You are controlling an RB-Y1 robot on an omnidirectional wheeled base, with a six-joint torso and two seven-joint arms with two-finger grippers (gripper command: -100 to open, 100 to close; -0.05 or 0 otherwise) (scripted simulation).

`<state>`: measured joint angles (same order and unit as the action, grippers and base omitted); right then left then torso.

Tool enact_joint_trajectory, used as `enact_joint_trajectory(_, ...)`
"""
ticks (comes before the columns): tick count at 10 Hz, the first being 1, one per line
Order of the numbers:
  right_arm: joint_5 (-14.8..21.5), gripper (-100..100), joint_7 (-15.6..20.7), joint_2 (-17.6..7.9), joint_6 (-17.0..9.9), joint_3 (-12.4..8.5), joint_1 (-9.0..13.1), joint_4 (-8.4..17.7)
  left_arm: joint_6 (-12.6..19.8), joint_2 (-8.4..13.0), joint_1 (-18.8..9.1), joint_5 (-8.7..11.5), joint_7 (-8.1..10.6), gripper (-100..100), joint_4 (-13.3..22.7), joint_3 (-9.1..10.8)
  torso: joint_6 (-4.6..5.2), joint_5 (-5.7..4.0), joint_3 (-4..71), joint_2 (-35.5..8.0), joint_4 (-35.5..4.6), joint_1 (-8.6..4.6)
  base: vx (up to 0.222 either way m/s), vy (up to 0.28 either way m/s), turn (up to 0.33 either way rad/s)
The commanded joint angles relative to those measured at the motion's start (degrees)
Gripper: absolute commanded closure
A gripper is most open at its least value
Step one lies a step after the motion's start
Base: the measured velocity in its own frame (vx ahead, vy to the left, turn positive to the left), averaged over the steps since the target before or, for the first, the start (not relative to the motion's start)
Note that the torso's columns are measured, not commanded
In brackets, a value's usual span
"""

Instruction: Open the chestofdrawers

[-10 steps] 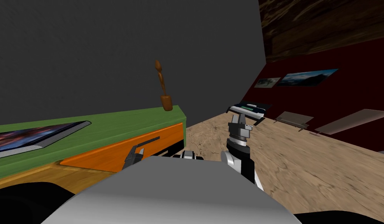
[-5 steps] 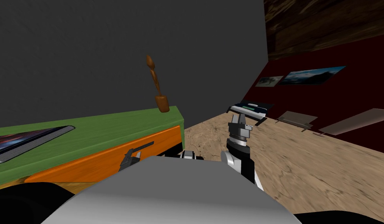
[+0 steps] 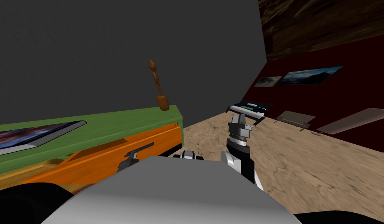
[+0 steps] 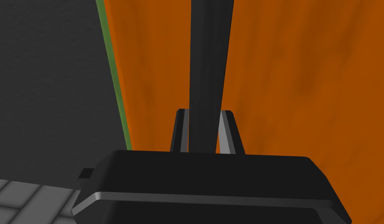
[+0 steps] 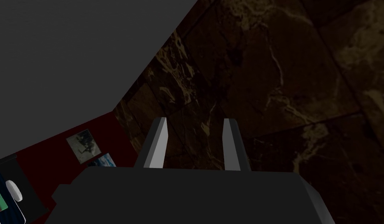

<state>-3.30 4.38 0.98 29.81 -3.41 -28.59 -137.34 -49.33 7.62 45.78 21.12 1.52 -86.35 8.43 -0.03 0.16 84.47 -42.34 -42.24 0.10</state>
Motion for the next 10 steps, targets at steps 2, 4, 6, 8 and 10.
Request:
enact_joint_trajectory(2, 0.0, 0, 0.0, 0.0, 0.0, 0.0, 0.0, 0.0, -0.4, 0.0, 1.5, -0.2, 0.12, 100, -0.5, -0.65, 0.01, -0.08, 0.2, 0.2, 0.0, 0.02, -0.121, -0.099, 0.021)
enact_joint_trajectory(4, 0.0, 0, 0.0, 0.0, 0.0, 0.0, 0.0, 0.0, -0.7, 0.1, 2.6, -0.3, 0.21, 100, -1.0, -1.08, 0.11, -0.02, 0.0, 0.1, 0.0, -0.15, -0.154, -0.112, 0.026)
enact_joint_trajectory(6, 0.0, 0, 0.0, 0.0, 0.0, 0.0, 0.0, 0.0, -0.5, 0.6, 5.4, 0.6, 0.65, -100, -3.7, -0.81, 0.11, -0.12, 0.3, 0.3, 0.0, 0.09, -0.031, -0.036, -0.009)
enact_joint_trajectory(8, 0.0, 0, 0.0, 0.0, 0.0, 0.0, 0.0, 0.0, -0.3, 1.1, 8.4, 1.5, 1.04, -100, -6.4, -0.77, 0.04, -0.13, 0.4, 0.5, 0.1, 0.0, 0.059, -0.01, -0.022)
enact_joint_trajectory(10, 0.0, 0, 0.0, 0.0, 0.0, 0.0, 0.0, 0.0, -0.2, 1.7, 11.3, 2.3, 1.42, -100, -9.2, -0.73, 0.06, -0.19, 0.1, 0.1, 0.0, -0.14, 0.058, -0.01, -0.021)
